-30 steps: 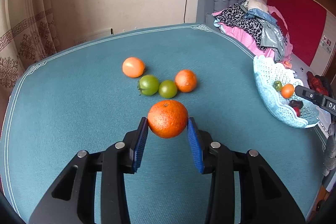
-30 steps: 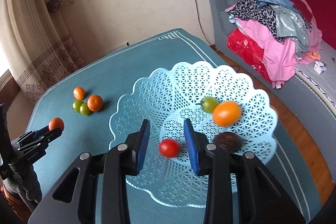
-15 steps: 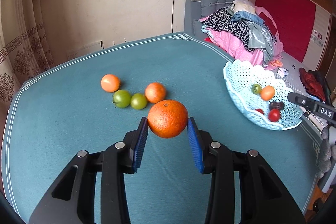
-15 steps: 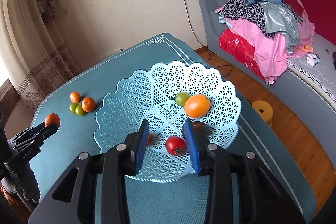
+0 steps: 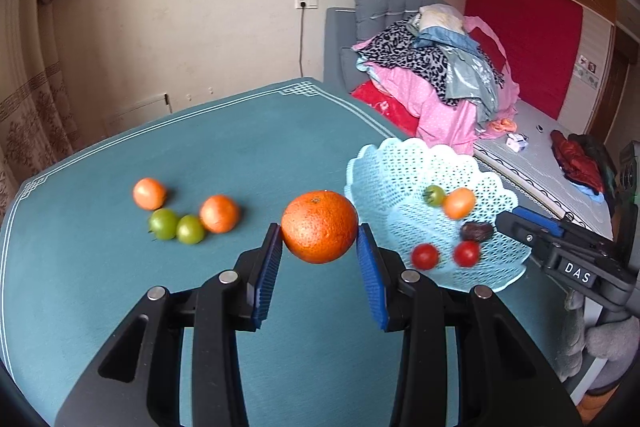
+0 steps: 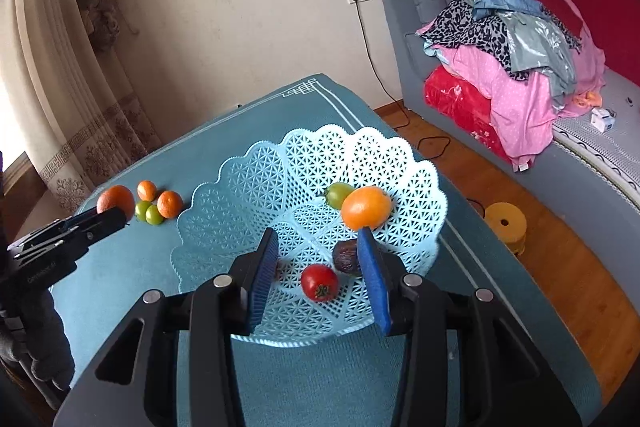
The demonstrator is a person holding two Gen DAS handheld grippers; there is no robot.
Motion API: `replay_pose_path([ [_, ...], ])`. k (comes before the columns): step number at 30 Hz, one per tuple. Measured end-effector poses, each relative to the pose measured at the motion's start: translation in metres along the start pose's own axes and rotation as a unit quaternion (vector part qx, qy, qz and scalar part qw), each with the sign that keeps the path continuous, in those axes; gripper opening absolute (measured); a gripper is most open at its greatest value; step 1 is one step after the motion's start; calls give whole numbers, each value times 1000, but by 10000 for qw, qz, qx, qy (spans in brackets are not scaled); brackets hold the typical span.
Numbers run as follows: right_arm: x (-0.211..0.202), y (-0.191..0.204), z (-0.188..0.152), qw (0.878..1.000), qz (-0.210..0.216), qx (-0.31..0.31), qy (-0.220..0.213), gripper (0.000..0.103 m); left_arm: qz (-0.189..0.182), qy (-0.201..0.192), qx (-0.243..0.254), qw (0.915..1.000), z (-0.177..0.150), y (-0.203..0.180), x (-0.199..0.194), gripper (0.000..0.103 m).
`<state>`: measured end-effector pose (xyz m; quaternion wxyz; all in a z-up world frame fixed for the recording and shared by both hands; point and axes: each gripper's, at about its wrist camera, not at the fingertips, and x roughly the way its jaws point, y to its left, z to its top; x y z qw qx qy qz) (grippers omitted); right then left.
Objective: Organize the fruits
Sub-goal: 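Carry the orange over the blue basket and open the left gripper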
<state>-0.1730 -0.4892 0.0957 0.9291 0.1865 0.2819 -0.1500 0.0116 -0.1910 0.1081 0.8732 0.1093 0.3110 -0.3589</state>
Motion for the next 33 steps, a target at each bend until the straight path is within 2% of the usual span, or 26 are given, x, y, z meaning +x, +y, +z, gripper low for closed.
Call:
replay_pose_path([
  [11,0,-17,4,9999,96,95,-32,42,-223,115,247,9994,10,-38,23,40],
  [17,0,-23,5,9998,108,179,-44,42,-222,103,417,9988,11,-51,30,41],
  [18,1,-24,5,9998,110,184,-40,42,-224,93,424,9988,12,-51,31,42],
  [19,1,-24,5,9998,110,187,-36,42,-231,89,416,9988,13,-51,31,50],
  [21,2,-25,5,9997,120,190,-25,42,-187,33,384,9991,14,-48,30,59],
  [27,4,-22,3,9998,115,147,9,42,-135,55,294,9995,12,-40,28,60],
  [29,3,-21,3,9998,110,145,16,42,-117,64,254,9996,13,-36,28,63],
  [31,3,-19,3,9998,108,137,16,42,-104,50,207,9997,13,-31,26,73],
  [33,2,-17,3,9999,109,126,15,42,-72,25,154,9999,14,-26,24,75],
])
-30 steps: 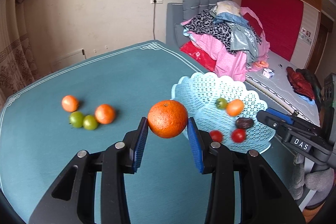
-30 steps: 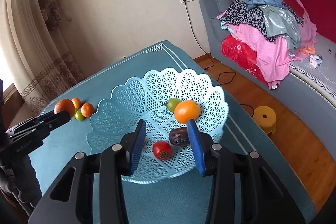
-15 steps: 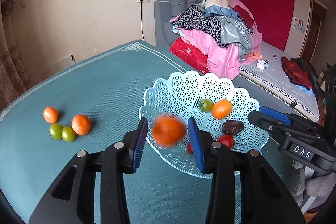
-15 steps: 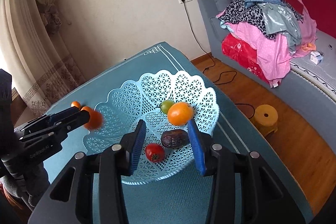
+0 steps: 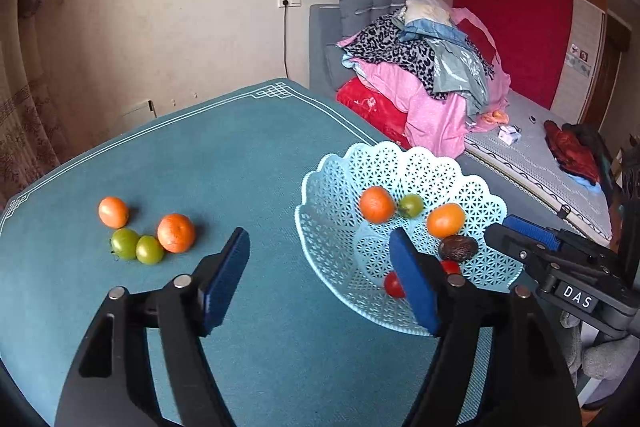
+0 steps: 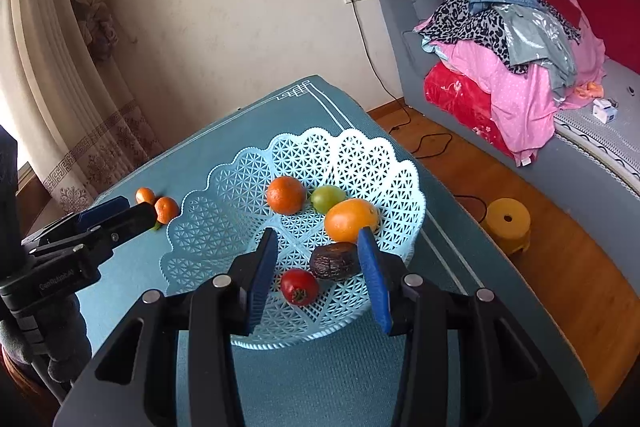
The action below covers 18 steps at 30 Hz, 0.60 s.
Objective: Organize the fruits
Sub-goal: 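Carry the orange over the blue basket and open the left gripper, then move both open grippers back toward the remaining oranges and green tomatoes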
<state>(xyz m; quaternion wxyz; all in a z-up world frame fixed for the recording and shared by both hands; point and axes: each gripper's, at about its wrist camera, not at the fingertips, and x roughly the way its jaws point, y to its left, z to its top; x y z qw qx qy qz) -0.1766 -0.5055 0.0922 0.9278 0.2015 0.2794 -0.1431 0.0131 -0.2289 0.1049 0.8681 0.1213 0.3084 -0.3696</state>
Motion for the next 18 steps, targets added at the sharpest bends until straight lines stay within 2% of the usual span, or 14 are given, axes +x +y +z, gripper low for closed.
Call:
replay_pose_path([
  [1,0,2,0,10000,11,-11,7,42,17,-1,-32,10000,0,3,-1,79],
  [4,0,7,-1,10000,30,-58,-21,63,89,-57,-164,9998,1,13,-4,86],
  [6,0,12,0,9999,61,-129,-38,64,181,-70,-245,9995,1,24,-5,88],
  [8,0,15,1,9998,106,-172,-29,64,269,-91,-346,9990,2,35,-7,95],
  [18,5,51,6,9981,365,-492,20,67,805,-161,-830,9932,0,89,-19,98],
])
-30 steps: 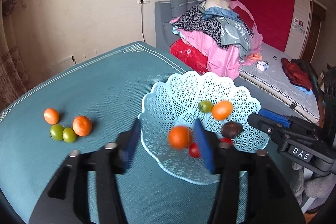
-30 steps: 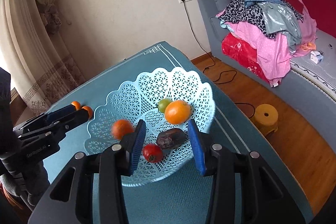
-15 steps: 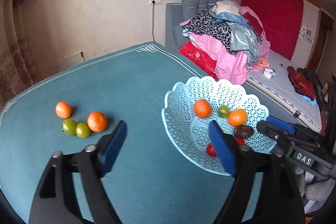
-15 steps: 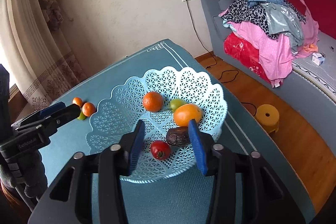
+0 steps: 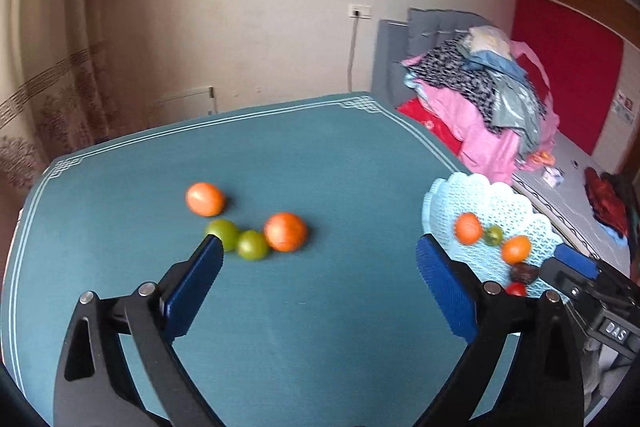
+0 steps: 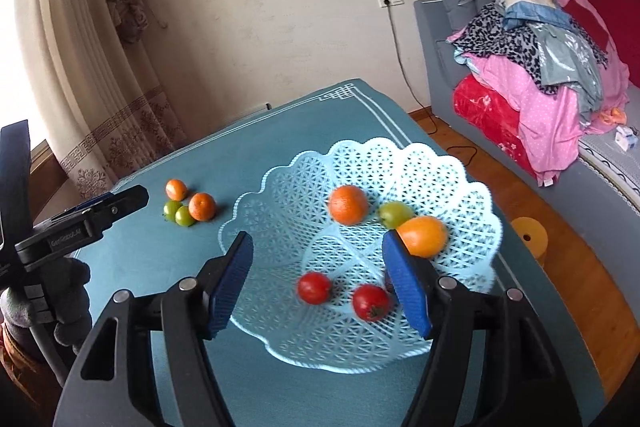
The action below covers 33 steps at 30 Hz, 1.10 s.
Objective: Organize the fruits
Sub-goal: 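Move both open grippers back toward the remaining oranges and green tomatoes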
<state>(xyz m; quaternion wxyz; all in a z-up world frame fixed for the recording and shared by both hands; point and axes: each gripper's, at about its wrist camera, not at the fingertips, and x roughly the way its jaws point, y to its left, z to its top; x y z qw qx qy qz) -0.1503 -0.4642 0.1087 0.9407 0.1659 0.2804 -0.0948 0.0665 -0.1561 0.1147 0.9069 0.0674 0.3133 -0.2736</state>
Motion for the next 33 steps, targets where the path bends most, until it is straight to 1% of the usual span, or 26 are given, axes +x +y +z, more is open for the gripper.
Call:
replay_pose_path([
  [6,9,31,4,9993,248,-277,85,67,246,-27,-258,9994,2,32,-1,98],
  [11,16,66,0,9968,520,-589,171,67,394,-17,-463,9981,2,57,1,98],
  [17,29,101,-7,9922,816,-878,342,67,604,66,-649,9960,4,82,14,98],
  [24,43,127,-16,9864,1044,-1139,558,67,867,283,-733,9931,11,101,49,98],
  [31,59,137,-23,9821,1122,-1283,798,67,972,507,-823,9906,18,113,91,98],
  [33,64,141,-25,9810,1098,-1354,851,70,981,571,-830,9901,21,115,103,98],
])
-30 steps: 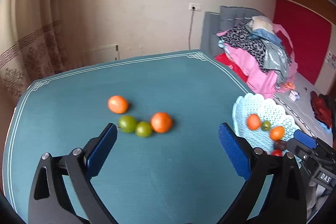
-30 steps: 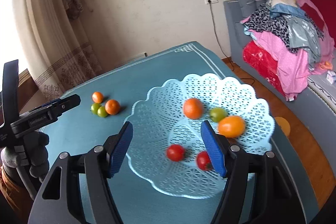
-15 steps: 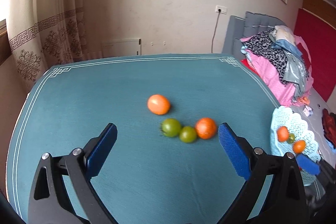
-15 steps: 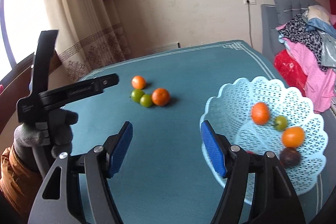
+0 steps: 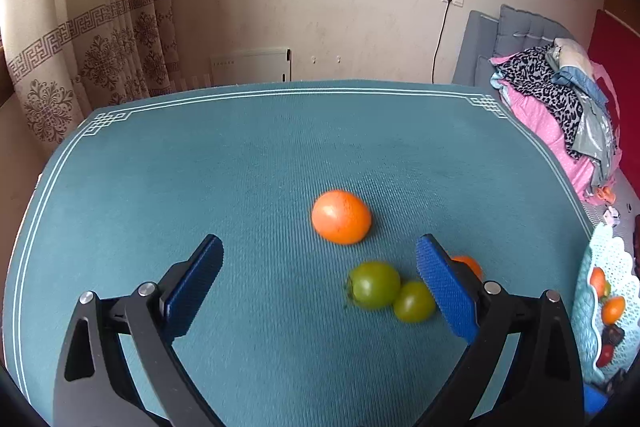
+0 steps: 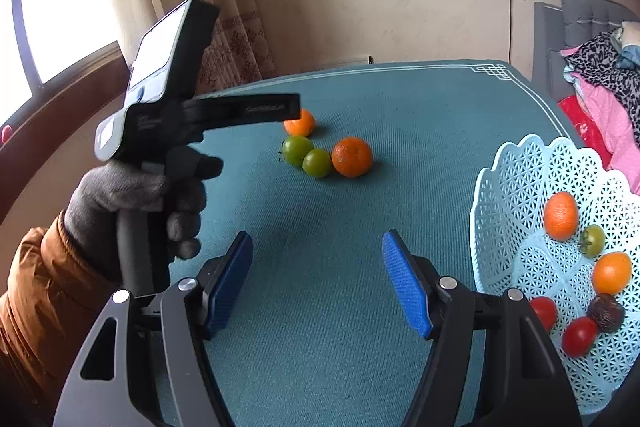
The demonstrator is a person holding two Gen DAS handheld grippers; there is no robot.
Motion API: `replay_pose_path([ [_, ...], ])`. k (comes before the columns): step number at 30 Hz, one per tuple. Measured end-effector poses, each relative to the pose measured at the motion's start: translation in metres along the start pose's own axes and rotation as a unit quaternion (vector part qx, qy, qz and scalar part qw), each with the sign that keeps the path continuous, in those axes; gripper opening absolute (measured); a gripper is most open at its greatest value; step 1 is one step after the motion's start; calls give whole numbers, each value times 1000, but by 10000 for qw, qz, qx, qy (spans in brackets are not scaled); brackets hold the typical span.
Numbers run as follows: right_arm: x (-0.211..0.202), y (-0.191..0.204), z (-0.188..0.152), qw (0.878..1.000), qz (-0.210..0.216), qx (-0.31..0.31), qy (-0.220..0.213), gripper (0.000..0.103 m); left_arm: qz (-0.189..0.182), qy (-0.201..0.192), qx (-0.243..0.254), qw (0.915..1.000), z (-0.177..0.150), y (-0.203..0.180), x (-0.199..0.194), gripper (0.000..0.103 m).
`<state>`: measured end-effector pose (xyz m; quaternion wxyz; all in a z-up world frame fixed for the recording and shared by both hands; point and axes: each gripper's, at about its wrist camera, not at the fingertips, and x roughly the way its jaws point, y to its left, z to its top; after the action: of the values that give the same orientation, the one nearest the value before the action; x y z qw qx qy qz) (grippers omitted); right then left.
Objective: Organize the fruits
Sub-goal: 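Move both open grippers back toward the remaining oranges and green tomatoes, then close the left gripper on an orange and lift it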
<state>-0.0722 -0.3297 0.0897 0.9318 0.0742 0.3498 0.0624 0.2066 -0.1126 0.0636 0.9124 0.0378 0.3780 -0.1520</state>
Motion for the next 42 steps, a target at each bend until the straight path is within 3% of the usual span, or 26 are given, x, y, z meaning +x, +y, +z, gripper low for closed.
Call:
replay_pose_path([
  [2,4,3,0,9999,-50,-91,11,75,5,83,9,10000,3,-2,11,98],
  [9,10,9,5,9994,-114,-320,-9,75,57,289,82,9995,13,-9,45,98],
  [18,26,25,7,9969,-250,-740,-12,75,-224,440,-284,9984,19,10,64,71],
  [23,45,26,11,9972,-223,-680,200,75,-617,360,-340,9969,17,11,57,44],
  [33,82,11,30,9967,-482,-387,523,74,-599,103,-500,9969,13,28,37,43],
  [42,105,6,47,9938,-898,-369,545,54,-515,-139,-642,9965,19,41,17,43],
])
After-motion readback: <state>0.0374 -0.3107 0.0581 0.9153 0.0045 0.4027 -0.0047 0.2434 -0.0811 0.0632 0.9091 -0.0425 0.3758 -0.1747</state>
